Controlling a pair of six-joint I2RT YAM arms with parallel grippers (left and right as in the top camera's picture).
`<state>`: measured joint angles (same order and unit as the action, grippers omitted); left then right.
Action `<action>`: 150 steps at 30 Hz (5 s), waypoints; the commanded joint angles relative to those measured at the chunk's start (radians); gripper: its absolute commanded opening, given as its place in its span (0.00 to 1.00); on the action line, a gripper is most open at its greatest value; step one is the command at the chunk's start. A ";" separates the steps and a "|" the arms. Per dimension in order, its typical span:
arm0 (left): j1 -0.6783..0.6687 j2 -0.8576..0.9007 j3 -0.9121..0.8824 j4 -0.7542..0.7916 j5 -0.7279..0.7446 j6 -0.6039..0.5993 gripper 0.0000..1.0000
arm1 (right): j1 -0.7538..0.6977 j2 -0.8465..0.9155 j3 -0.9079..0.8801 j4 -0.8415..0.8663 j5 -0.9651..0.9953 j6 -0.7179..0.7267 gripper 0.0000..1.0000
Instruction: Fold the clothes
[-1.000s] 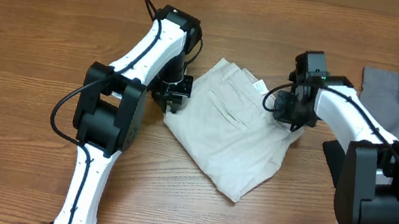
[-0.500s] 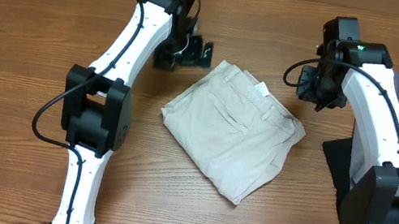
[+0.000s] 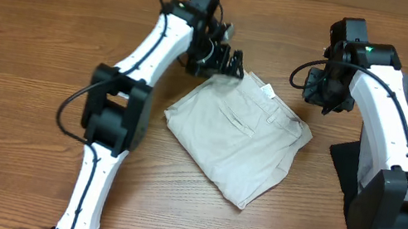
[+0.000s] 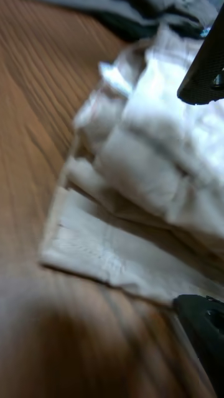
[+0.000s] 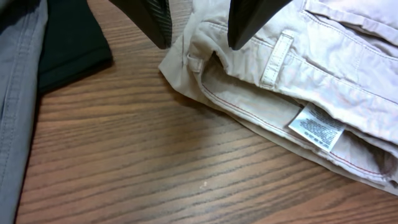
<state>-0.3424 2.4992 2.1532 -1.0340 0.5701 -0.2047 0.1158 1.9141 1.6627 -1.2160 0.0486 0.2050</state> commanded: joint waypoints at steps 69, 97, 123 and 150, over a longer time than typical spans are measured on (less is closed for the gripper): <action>0.539 -0.404 -0.052 -0.405 -0.483 0.119 0.07 | -0.001 -0.024 0.026 -0.066 -0.005 0.004 0.39; 0.462 -0.210 -0.345 0.061 -0.835 0.097 0.09 | -0.001 -0.024 0.026 -0.062 -0.005 0.001 0.40; 0.498 -0.252 0.168 -0.180 -0.549 0.119 0.64 | -0.001 -0.024 0.026 0.000 -0.025 0.001 0.96; 0.160 -0.684 -0.101 -0.647 -0.645 -0.095 0.81 | -0.274 -0.408 -0.156 0.141 -0.199 -0.023 1.00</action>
<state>-0.1875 1.9697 2.1769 -1.6882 0.0410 -0.2394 -0.1787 1.6062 1.6043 -1.1088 -0.1516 0.1967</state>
